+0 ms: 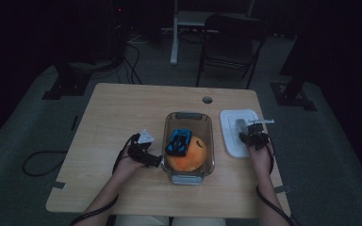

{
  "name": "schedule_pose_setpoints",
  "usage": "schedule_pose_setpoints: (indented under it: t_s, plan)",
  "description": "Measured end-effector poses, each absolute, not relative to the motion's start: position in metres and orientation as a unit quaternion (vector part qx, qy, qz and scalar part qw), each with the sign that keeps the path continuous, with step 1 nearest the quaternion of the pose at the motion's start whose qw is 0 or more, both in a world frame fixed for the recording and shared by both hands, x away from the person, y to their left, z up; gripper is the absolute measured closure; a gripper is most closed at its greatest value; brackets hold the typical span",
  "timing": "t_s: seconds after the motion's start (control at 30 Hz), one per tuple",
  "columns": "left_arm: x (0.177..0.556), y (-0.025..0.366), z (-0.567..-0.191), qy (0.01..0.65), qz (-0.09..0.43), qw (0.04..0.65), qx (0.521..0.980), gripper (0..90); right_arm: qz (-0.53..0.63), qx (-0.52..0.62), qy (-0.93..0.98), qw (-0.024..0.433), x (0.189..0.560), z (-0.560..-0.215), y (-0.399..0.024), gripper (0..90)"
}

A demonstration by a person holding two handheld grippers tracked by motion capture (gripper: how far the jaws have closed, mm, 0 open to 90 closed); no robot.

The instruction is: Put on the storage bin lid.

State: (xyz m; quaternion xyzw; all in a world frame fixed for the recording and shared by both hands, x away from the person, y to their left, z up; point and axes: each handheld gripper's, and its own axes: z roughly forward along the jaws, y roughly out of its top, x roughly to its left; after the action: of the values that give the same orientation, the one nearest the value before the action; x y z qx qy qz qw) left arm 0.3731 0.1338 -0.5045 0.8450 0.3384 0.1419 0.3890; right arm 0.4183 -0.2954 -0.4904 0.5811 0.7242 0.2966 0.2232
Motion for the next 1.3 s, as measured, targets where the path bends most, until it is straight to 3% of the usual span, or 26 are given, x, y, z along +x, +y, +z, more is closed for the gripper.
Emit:
schedule_pose_setpoints:
  t_s: [0.37,0.6,1.03,1.3]
  plan:
    - [0.368,0.112,-0.506,0.327,0.145,0.395,0.846,0.3,0.390,0.547,0.693,0.259,0.353,-0.410,-0.288,67.7]
    - [0.364,0.093,-0.506,0.309,0.141,0.389,0.856,0.3,0.451,0.499,0.703,0.231,0.320,-0.374,-0.260,67.7]
    - [0.359,0.059,-0.512,0.289,0.138,0.374,0.871,0.3,0.451,0.441,0.753,0.187,0.307,-0.374,-0.204,67.7]
    - [0.359,0.068,-0.511,0.302,0.131,0.383,0.863,0.3,0.432,0.429,0.776,0.168,0.313,-0.383,-0.188,67.7]
